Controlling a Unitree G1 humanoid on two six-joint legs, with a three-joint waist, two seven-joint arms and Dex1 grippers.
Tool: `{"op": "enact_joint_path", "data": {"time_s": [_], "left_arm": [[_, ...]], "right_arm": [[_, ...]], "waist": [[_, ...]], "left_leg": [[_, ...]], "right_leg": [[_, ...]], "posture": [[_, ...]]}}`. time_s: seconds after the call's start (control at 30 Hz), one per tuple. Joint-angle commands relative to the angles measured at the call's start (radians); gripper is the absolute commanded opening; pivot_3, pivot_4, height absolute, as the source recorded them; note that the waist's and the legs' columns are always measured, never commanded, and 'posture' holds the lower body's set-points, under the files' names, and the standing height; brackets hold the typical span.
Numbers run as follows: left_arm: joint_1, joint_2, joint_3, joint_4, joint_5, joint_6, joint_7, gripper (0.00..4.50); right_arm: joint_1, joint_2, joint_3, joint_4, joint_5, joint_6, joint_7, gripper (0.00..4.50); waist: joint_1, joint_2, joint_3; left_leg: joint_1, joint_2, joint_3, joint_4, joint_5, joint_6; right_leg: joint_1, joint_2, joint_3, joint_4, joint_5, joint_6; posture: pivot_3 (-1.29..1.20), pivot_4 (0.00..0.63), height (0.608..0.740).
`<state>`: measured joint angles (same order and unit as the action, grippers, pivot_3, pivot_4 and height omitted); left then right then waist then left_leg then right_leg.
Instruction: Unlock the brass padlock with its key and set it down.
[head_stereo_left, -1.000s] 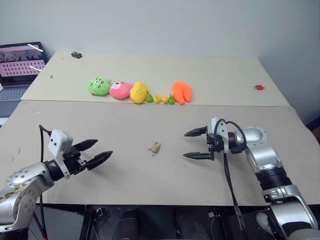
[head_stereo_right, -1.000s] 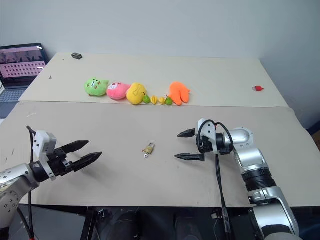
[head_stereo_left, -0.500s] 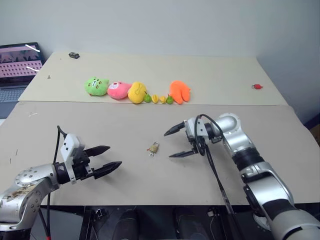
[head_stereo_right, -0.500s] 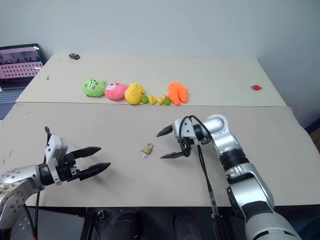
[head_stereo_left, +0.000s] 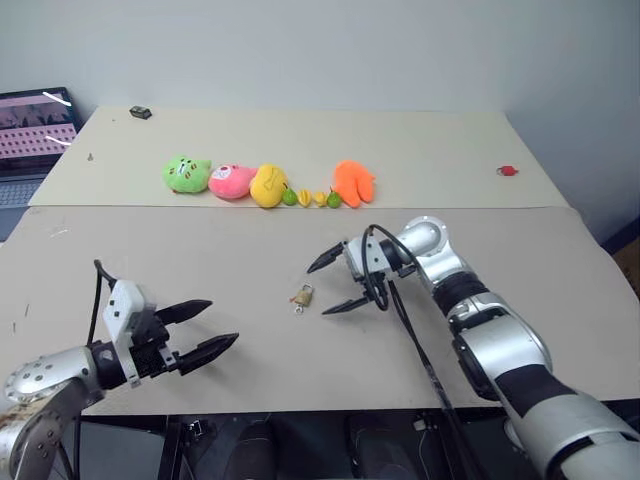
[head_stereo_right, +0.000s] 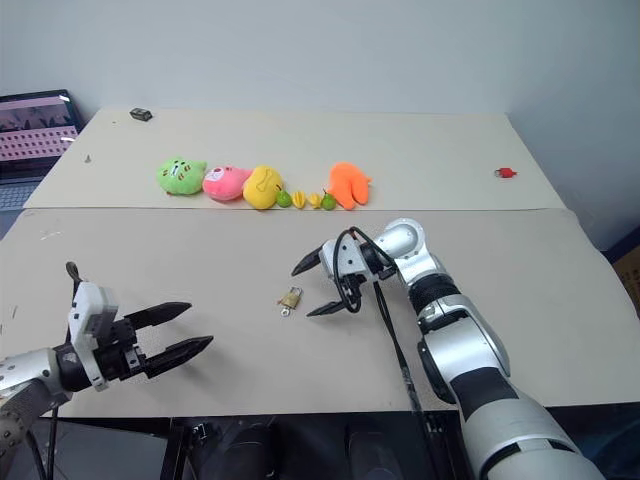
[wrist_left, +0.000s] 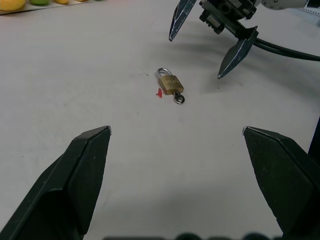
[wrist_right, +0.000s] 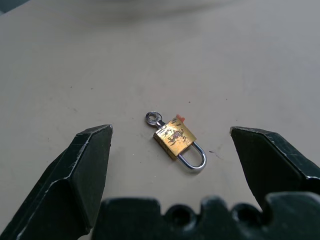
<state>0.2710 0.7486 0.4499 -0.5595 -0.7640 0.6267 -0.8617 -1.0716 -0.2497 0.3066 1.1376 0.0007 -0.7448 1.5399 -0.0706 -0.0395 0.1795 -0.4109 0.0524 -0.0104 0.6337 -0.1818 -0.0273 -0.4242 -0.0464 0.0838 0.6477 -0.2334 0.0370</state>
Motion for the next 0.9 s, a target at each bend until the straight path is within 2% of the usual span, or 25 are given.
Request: {"op": "enact_joint_path", "data": {"time_s": [0.03, 0.47, 0.9], "left_arm": [[0.030, -0.014, 0.040, -0.070, -0.042, 0.009, 0.035, 4.50], [0.081, -0.046, 0.035, -0.132, -0.081, 0.003, 0.108, 4.50], [0.065, -0.056, 0.039, -0.147, -0.120, 0.005, 0.153, 4.50]], "right_arm": [[-0.042, 0.022, 0.003, 0.050, -0.050, -0.079, -0.032, 4.42], [-0.141, 0.067, -0.016, 0.156, -0.181, -0.032, -0.258, 4.42], [-0.103, 0.062, -0.024, 0.161, -0.205, -0.051, -0.207, 4.42]], "waist": [[0.000, 0.000, 0.000], [-0.001, 0.000, 0.000], [-0.001, 0.000, 0.000]], "left_leg": [[0.000, 0.000, 0.000, 0.000, 0.000, 0.000], [0.001, 0.000, 0.000, -0.001, 0.000, 0.000], [0.001, 0.000, 0.000, -0.001, 0.000, 0.000]], "right_leg": [[0.000, 0.000, 0.000, 0.000, 0.000, 0.000], [0.000, 0.000, 0.000, 0.000, 0.000, -0.001], [0.000, 0.000, 0.000, 0.000, 0.000, -0.001]], "posture": [[0.00, 0.150, 0.717], [0.00, 0.150, 0.717], [0.00, 0.150, 0.717]]}}
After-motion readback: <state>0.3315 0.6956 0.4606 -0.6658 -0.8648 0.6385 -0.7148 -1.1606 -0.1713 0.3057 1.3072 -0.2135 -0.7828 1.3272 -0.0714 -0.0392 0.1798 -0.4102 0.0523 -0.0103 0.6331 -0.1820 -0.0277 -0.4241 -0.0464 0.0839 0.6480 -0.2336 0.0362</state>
